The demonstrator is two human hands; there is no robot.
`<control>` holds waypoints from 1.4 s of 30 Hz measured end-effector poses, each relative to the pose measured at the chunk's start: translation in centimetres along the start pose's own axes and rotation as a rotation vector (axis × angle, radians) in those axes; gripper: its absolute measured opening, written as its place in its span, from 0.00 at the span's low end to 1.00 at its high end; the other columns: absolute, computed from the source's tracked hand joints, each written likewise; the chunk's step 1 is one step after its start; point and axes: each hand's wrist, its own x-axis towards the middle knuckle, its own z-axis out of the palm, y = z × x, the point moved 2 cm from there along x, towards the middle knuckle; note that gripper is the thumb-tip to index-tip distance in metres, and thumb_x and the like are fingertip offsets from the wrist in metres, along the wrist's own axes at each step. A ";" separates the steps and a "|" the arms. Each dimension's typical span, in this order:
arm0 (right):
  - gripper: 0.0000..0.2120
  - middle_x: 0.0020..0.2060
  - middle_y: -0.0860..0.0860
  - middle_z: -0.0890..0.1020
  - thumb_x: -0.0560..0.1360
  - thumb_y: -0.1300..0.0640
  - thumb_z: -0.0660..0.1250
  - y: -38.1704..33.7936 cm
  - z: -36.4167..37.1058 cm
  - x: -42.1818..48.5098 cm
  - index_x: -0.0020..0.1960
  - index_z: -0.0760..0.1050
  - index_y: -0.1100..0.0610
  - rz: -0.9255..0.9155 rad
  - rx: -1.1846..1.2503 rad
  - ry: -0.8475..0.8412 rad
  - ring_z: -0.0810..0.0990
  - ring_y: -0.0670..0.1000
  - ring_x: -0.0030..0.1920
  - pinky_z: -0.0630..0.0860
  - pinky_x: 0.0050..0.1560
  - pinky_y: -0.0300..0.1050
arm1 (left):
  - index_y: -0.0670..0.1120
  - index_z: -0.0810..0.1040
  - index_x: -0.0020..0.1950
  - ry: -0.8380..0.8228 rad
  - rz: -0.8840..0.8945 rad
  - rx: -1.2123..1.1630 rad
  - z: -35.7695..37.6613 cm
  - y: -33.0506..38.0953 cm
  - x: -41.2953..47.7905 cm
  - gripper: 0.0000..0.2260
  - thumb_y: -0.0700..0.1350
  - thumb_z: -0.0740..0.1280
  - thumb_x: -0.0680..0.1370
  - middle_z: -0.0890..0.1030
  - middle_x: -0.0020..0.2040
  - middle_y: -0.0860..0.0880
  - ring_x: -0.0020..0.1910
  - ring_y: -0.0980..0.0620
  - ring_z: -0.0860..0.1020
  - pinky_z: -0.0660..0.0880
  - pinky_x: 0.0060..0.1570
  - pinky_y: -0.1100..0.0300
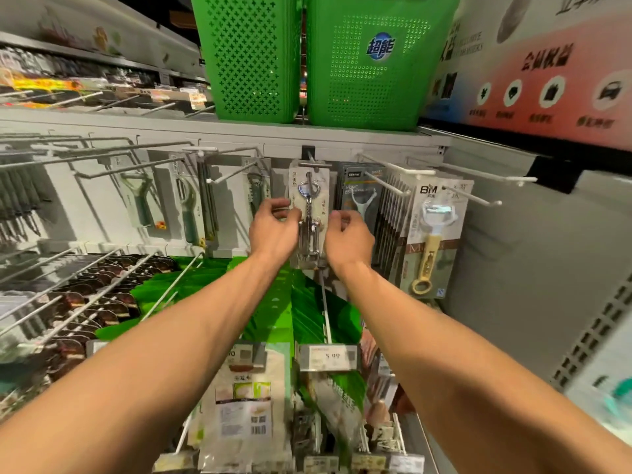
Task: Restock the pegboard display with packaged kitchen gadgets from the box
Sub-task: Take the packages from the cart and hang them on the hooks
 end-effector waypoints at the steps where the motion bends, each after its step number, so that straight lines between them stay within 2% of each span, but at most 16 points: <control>1: 0.12 0.53 0.54 0.85 0.84 0.49 0.61 0.0 -1.2 -1.2 0.59 0.78 0.54 0.014 -0.001 -0.001 0.82 0.56 0.54 0.72 0.52 0.42 | 0.49 0.78 0.65 -0.016 -0.009 -0.006 0.1 0.4 -1.4 0.11 0.46 0.70 0.82 0.82 0.57 0.53 0.54 0.54 0.81 0.76 0.54 0.61; 3: 0.11 0.52 0.54 0.84 0.85 0.48 0.60 0.2 -2.7 -2.7 0.57 0.77 0.53 0.033 0.002 0.008 0.82 0.55 0.52 0.71 0.50 0.42 | 0.50 0.79 0.62 -0.028 -0.008 -0.015 0.5 0.8 -3.1 0.09 0.45 0.69 0.82 0.82 0.55 0.53 0.54 0.53 0.82 0.77 0.53 0.60; 7: 0.12 0.52 0.54 0.85 0.84 0.46 0.60 1.1 -6.6 -5.5 0.57 0.78 0.52 0.045 -0.061 0.074 0.82 0.57 0.54 0.71 0.49 0.44 | 0.49 0.80 0.58 -0.126 -0.050 -0.044 2.4 1.6 -7.4 0.06 0.47 0.70 0.81 0.83 0.50 0.50 0.55 0.46 0.83 0.79 0.61 0.52; 10: 0.14 0.52 0.56 0.85 0.84 0.47 0.60 2.1 -10.0 -7.4 0.58 0.79 0.55 0.074 -0.097 0.131 0.81 0.58 0.54 0.72 0.50 0.46 | 0.49 0.81 0.56 -0.240 -0.093 -0.101 4.7 2.0 -10.1 0.07 0.48 0.71 0.80 0.83 0.45 0.49 0.53 0.39 0.84 0.80 0.57 0.46; 14: 0.14 0.53 0.54 0.84 0.85 0.48 0.59 4.6 -15.0 -10.1 0.58 0.79 0.55 0.163 -0.121 0.221 0.80 0.56 0.55 0.67 0.48 0.42 | 0.51 0.82 0.57 -0.411 -0.097 -0.110 8.2 1.7 -14.4 0.09 0.52 0.70 0.79 0.86 0.50 0.49 0.54 0.41 0.85 0.81 0.60 0.44; 19: 0.13 0.53 0.54 0.85 0.84 0.47 0.60 8.1 -20.3 -13.5 0.57 0.79 0.54 0.286 -0.189 0.353 0.81 0.58 0.56 0.70 0.51 0.44 | 0.53 0.80 0.48 -0.596 -0.143 -0.137 13.3 0.3 -19.4 0.07 0.55 0.71 0.76 0.86 0.52 0.46 0.54 0.40 0.85 0.81 0.59 0.40; 21: 0.13 0.53 0.55 0.85 0.84 0.49 0.61 9.5 -22.1 -15.2 0.58 0.80 0.55 0.331 -0.198 0.406 0.81 0.56 0.54 0.70 0.51 0.43 | 0.50 0.81 0.50 -0.674 -0.191 -0.143 15.2 -0.3 -21.7 0.12 0.56 0.70 0.73 0.86 0.50 0.45 0.50 0.38 0.86 0.83 0.52 0.42; 22: 0.13 0.53 0.55 0.85 0.84 0.49 0.61 10.3 -23.2 -16.3 0.58 0.80 0.55 0.358 -0.209 0.426 0.81 0.56 0.53 0.70 0.51 0.42 | 0.49 0.81 0.52 -0.735 -0.206 -0.150 15.9 -0.2 -23.5 0.11 0.54 0.70 0.75 0.85 0.47 0.45 0.43 0.39 0.85 0.83 0.43 0.47; 24: 0.12 0.51 0.55 0.86 0.82 0.49 0.62 12.5 -25.0 -18.6 0.56 0.79 0.54 0.427 -0.220 0.472 0.83 0.57 0.53 0.74 0.54 0.43 | 0.49 0.79 0.52 -0.837 -0.218 -0.170 17.4 -0.5 -26.9 0.02 0.47 0.68 0.82 0.82 0.42 0.47 0.30 0.48 0.77 0.74 0.26 0.61; 25: 0.11 0.50 0.55 0.86 0.80 0.47 0.61 13.1 -25.3 -19.1 0.54 0.79 0.52 0.456 -0.201 0.476 0.83 0.58 0.52 0.77 0.57 0.46 | 0.50 0.77 0.50 -0.846 -0.210 -0.183 17.7 -0.4 -27.7 0.03 0.45 0.67 0.83 0.81 0.41 0.48 0.28 0.51 0.74 0.70 0.24 0.63; 27: 0.13 0.48 0.54 0.87 0.78 0.45 0.61 15.3 -27.5 -21.4 0.51 0.79 0.51 0.528 -0.213 0.543 0.84 0.59 0.51 0.79 0.58 0.51 | 0.51 0.77 0.49 -0.916 -0.226 -0.180 19.4 -0.7 -31.3 0.05 0.44 0.66 0.84 0.81 0.42 0.48 0.29 0.52 0.73 0.70 0.27 0.62; 30: 0.13 0.52 0.54 0.86 0.81 0.49 0.62 18.1 -30.6 -24.8 0.56 0.81 0.54 0.621 -0.262 0.611 0.82 0.58 0.55 0.76 0.57 0.47 | 0.49 0.79 0.53 -1.034 -0.260 -0.152 21.3 -1.5 -36.3 0.02 0.44 0.66 0.83 0.81 0.43 0.47 0.32 0.50 0.76 0.72 0.30 0.59; 33: 0.13 0.55 0.57 0.86 0.82 0.51 0.62 21.3 -33.6 -28.0 0.58 0.81 0.56 0.672 -0.293 0.682 0.82 0.59 0.59 0.75 0.59 0.49 | 0.51 0.79 0.49 -1.131 -0.274 -0.123 23.3 -2.8 -41.4 0.03 0.44 0.67 0.82 0.82 0.44 0.48 0.33 0.49 0.76 0.73 0.32 0.58; 37: 0.13 0.58 0.58 0.84 0.83 0.52 0.62 26.5 -37.6 -32.2 0.60 0.80 0.58 0.797 -0.284 0.754 0.80 0.59 0.60 0.72 0.56 0.47 | 0.47 0.79 0.59 -1.282 -0.328 -0.079 26.6 -5.1 -47.9 0.08 0.46 0.66 0.81 0.82 0.44 0.49 0.32 0.50 0.75 0.70 0.29 0.62; 40: 0.12 0.55 0.58 0.85 0.84 0.51 0.62 31.0 -40.1 -35.0 0.57 0.79 0.57 0.889 -0.276 0.793 0.81 0.61 0.57 0.73 0.55 0.50 | 0.50 0.79 0.51 -1.364 -0.346 -0.002 29.0 -7.6 -52.1 0.09 0.52 0.70 0.75 0.83 0.42 0.48 0.33 0.49 0.77 0.72 0.33 0.60; 42: 0.07 0.50 0.55 0.85 0.83 0.51 0.64 34.6 -41.0 -36.6 0.51 0.79 0.52 0.968 -0.228 0.811 0.82 0.59 0.50 0.77 0.50 0.50 | 0.53 0.78 0.51 -1.409 -0.363 0.058 30.4 -9.6 -54.4 0.05 0.51 0.70 0.77 0.84 0.46 0.47 0.36 0.50 0.80 0.76 0.38 0.57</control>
